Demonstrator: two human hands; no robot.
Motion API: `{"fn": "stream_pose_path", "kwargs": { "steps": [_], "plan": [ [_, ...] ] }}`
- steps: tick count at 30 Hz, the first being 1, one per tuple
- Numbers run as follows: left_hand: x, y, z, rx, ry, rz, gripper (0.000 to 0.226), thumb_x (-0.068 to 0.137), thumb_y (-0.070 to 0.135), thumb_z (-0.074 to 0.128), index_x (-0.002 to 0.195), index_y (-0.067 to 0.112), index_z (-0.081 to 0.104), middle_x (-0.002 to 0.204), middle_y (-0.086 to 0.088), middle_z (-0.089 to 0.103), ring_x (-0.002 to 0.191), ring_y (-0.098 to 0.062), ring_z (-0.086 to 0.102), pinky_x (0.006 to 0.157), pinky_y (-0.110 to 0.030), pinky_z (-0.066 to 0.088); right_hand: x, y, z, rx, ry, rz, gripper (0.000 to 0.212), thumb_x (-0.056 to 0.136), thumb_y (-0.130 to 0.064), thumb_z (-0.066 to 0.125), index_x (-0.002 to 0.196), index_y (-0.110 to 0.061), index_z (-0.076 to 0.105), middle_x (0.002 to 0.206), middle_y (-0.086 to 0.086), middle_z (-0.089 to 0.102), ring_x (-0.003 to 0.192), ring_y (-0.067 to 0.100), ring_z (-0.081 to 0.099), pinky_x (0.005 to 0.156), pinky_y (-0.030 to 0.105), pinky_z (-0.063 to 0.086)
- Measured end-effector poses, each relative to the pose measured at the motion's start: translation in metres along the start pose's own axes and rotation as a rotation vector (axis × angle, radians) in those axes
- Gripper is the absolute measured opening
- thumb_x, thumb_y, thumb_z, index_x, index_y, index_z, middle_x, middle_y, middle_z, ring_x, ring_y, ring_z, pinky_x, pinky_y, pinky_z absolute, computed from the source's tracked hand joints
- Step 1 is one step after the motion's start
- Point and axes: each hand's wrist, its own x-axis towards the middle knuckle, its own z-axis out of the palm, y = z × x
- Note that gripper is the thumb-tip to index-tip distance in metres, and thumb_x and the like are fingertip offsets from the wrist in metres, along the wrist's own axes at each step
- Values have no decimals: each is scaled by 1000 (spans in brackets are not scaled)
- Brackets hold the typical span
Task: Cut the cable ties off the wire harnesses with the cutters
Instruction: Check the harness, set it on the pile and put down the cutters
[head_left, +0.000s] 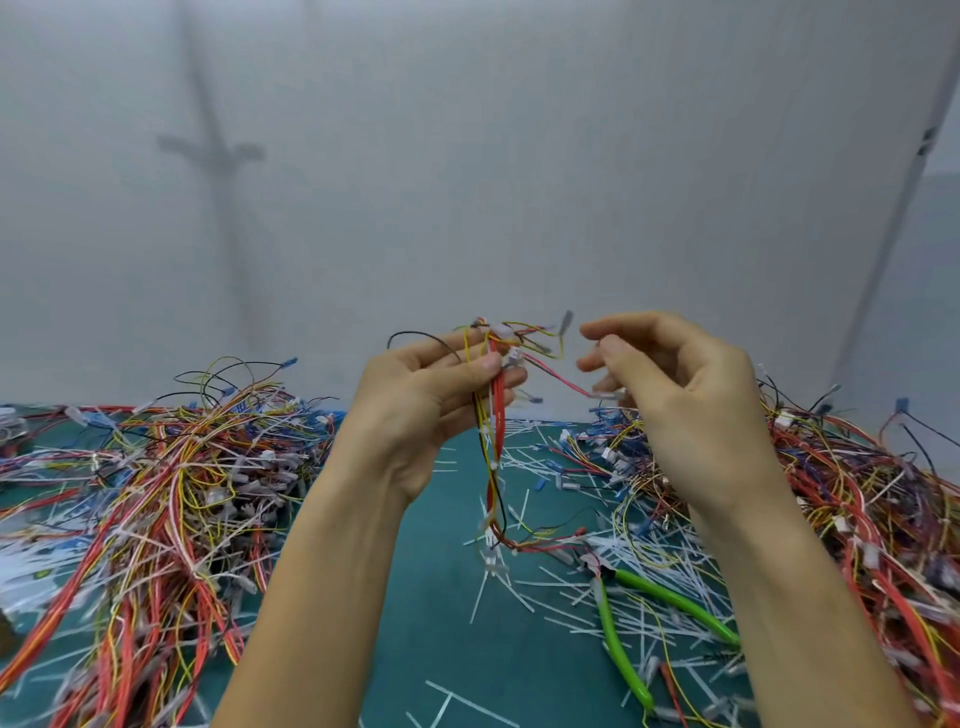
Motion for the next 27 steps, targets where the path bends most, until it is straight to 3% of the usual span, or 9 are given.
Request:
{"fn": "stream_pose_path", "kwargs": {
  "steps": [3, 6, 8, 11, 13, 16, 22, 24, 27],
  "plan": [
    [3, 2, -4, -86, 55, 16, 21, 81, -8, 62, 99, 2, 66, 86, -8, 76, 77, -22, 75, 66, -26, 60, -1, -3, 0, -86, -211, 152, 13, 96, -25, 59, 94, -21, 71, 81, -8, 76, 68, 6, 69, 66, 18, 50],
    [5, 3, -6, -143, 79, 29, 27, 81, -10, 61, 106, -1, 64, 91, -9, 76, 83, -22, 75, 69, -26, 60, -4, 2, 6, -190, -410, 261, 14, 89, -30, 67, 98, -21, 73, 89, -8, 77, 80, 4, 72, 82, 28, 57],
    [5, 4, -7, -185, 69, 32, 27, 79, -9, 61, 104, -1, 65, 92, -10, 76, 86, -21, 75, 71, -24, 59, -7, 6, 10, -230, -492, 302, 26, 83, -28, 76, 108, -19, 73, 98, -7, 76, 90, 2, 71, 93, 29, 55],
    [6, 4, -7, -247, 60, 26, 23, 80, -9, 58, 102, -3, 64, 94, -13, 75, 87, -18, 74, 75, -21, 59, -8, 9, 17, -276, -573, 326, 43, 77, -24, 83, 117, -19, 70, 108, -7, 74, 99, 4, 69, 99, 32, 52],
    [7, 4, -7, -269, 50, 15, 21, 86, -11, 54, 104, -4, 63, 95, -13, 75, 87, -16, 74, 77, -20, 58, -9, 12, 20, -251, -603, 337, 42, 77, -18, 82, 117, -17, 70, 105, -4, 75, 97, 5, 70, 98, 32, 53],
    [7, 4, -6, -299, 12, -5, 25, 87, -12, 50, 106, -3, 63, 100, -13, 74, 95, -17, 72, 81, -20, 57, -11, 14, 23, -212, -655, 329, 24, 81, -12, 79, 104, -15, 75, 94, -4, 78, 92, 7, 72, 93, 31, 55],
    [3, 5, -3, -314, -107, -5, 49, 70, -8, 58, 118, -3, 59, 120, -13, 69, 115, -19, 65, 91, -20, 54, -12, 11, 24, -130, -563, 281, 14, 84, -4, 75, 96, -11, 76, 88, 6, 77, 86, 22, 74, 89, 35, 57],
    [1, 6, -4, -305, -149, -2, 56, 71, -7, 58, 126, -4, 55, 126, -13, 66, 115, -22, 65, 90, -23, 55, -11, 10, 22, -85, -527, 261, 14, 84, -2, 73, 94, -12, 76, 88, 8, 77, 88, 24, 73, 86, 31, 58],
    [-1, 9, -4, -256, -147, -4, 55, 72, -5, 60, 127, -2, 56, 121, -8, 69, 109, -23, 68, 83, -24, 58, -10, 7, 19, -37, -483, 239, 13, 86, -4, 72, 93, -13, 77, 87, 7, 77, 78, 13, 72, 71, 15, 54]
  ]
}}
